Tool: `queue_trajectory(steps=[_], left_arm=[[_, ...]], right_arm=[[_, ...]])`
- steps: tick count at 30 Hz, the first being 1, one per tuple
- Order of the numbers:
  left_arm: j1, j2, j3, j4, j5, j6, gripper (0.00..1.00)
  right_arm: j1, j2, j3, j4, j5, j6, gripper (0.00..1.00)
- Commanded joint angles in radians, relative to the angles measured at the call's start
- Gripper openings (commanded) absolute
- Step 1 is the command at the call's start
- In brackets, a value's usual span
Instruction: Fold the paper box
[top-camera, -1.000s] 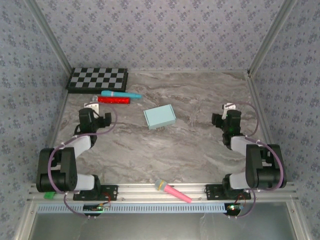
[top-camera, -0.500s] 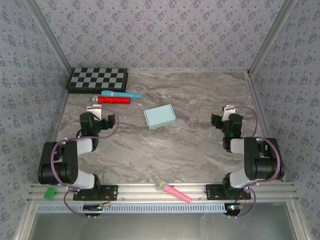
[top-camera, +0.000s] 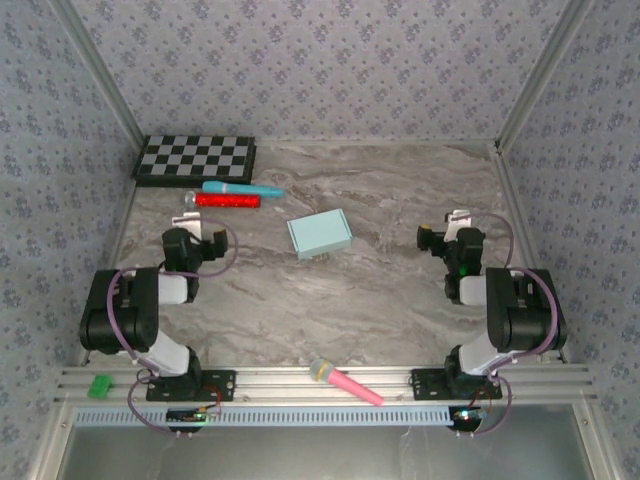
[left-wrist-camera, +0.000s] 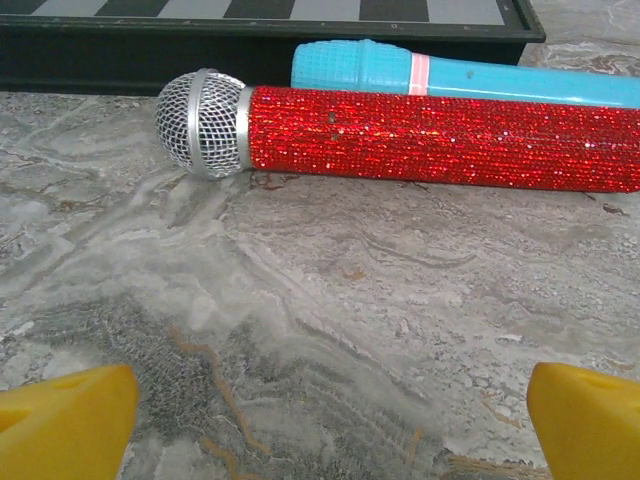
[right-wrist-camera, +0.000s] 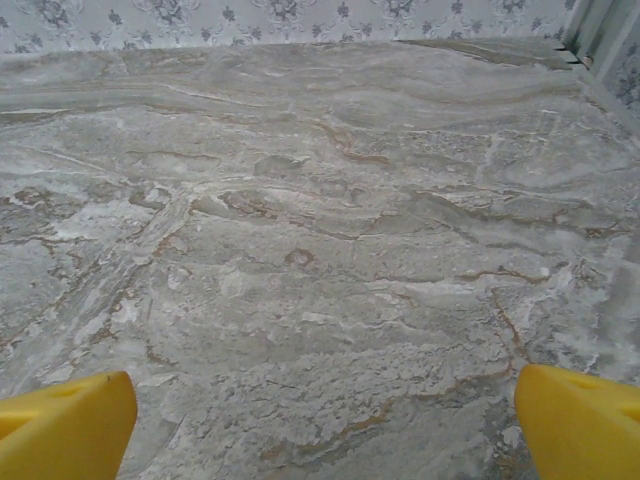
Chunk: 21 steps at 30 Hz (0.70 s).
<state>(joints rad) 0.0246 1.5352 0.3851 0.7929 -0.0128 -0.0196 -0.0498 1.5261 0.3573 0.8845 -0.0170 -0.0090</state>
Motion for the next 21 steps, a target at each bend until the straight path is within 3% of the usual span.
queue_trajectory(steps=[1, 21], left_arm=[[0.001, -0.001, 0.03, 0.015, -0.018, -0.016, 1.0], [0.006, 0.0, 0.03, 0.017, 0.0, -0.015, 1.0]], right_arm=[[0.002, 0.009, 0.02, -0.019, 0.024, -0.002, 1.0], [0.004, 0.008, 0.019, -0.019, 0.025, -0.002, 1.0]])
